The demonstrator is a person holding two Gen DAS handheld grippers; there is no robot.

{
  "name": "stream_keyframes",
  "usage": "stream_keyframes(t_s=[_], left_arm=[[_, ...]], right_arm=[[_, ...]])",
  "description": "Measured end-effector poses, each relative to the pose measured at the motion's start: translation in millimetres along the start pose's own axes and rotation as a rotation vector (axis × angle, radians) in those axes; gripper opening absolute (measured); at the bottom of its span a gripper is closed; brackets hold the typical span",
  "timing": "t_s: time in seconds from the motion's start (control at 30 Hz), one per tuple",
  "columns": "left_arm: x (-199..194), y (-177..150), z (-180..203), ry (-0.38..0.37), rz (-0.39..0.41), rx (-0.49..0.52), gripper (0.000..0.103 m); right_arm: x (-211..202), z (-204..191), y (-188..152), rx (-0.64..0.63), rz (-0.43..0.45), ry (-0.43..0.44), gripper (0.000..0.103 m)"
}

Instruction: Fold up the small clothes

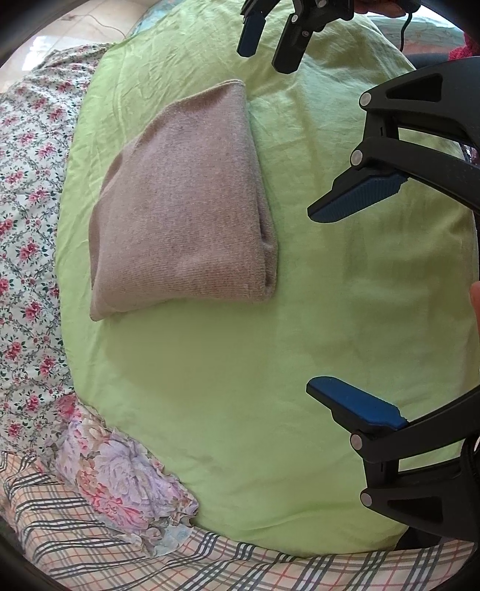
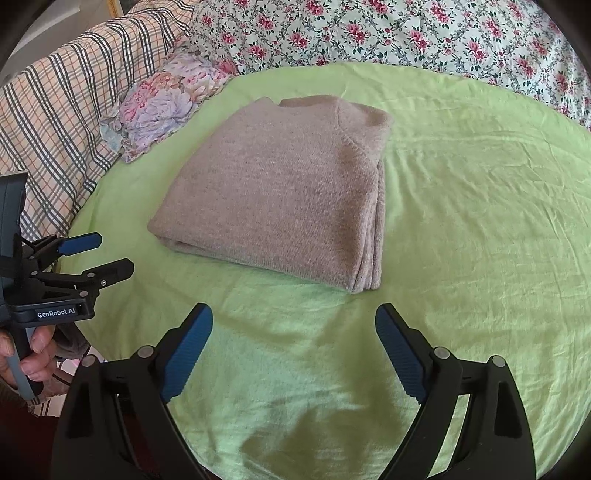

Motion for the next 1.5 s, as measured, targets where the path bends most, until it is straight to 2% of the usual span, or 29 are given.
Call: stream_keyframes(t_s=[0.87, 1.5], left_arm=[[1, 35, 12, -0.075, 0.059, -0.032, 0.091], [9, 47, 25, -0.077, 0.064, -0.021, 0.091]], right_arm=[[16, 14, 37, 0.02, 0.018, 0.013, 0.091], [29, 18, 45, 0.036, 0.013, 0.022, 0.093]])
Point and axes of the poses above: each gripper's, at about its wrist camera, not at the fingertips, and x roughly the way its jaws point, z to its right, y to its top, the point moved 2 cm from there along x, roughly the way its jaws point, and after that the axes turned 5 degrees about -x, right-handed, at the moved point
